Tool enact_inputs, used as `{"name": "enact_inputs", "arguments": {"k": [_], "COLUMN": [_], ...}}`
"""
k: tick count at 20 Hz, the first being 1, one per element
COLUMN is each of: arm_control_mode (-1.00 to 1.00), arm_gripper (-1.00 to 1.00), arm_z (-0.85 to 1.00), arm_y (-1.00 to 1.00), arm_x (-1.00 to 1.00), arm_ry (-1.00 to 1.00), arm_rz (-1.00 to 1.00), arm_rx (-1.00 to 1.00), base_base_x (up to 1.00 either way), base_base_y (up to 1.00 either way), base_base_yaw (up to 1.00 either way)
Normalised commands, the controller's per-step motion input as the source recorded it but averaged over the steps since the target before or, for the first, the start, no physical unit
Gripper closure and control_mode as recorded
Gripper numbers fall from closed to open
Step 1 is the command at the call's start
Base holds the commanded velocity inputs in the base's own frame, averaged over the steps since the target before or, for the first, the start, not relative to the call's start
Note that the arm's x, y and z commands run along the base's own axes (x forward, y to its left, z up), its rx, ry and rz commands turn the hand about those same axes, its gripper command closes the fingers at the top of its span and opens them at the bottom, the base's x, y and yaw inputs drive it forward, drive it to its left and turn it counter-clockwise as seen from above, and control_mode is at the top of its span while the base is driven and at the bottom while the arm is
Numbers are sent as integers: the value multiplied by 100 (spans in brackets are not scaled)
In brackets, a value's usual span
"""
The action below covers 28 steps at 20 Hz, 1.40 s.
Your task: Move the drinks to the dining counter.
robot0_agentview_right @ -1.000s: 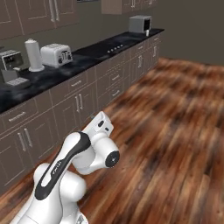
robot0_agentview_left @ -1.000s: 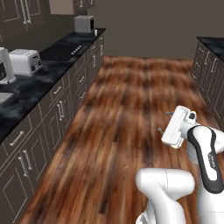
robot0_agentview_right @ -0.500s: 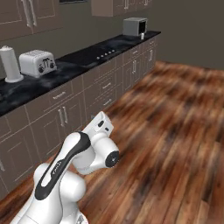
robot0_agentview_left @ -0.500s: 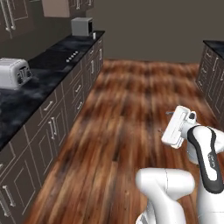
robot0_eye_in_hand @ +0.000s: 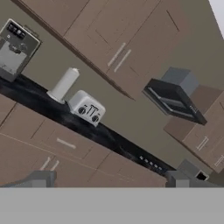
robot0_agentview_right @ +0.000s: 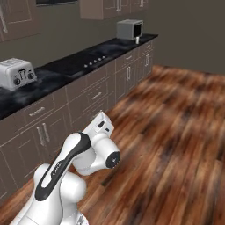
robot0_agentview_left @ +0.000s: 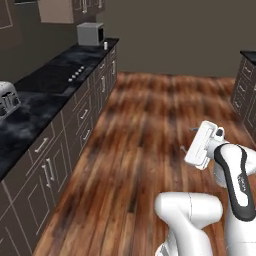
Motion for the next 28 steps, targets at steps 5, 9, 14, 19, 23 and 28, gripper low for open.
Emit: {"name": "enact_inputs", "arguments": {"k": [5,9,14,19,23,28], "arm_control_mode": [100,100,100,100,100,100], "arm_gripper": [-100,-100,-100,-100,-100,-100], "arm_z": [0,0,0,0,0,0], "arm_y": [0,0,0,0,0,0], "arm_x": [0,0,0,0,0,0], "arm_ry": [0,0,0,0,0,0], "arm_rz": [0,0,0,0,0,0], "arm_rx": [0,0,0,0,0,0], "base_base_x": [100,100,100,100,100,100], "base_base_y": [0,0,0,0,0,0], "base_base_yaw": [0,0,0,0,0,0]}}
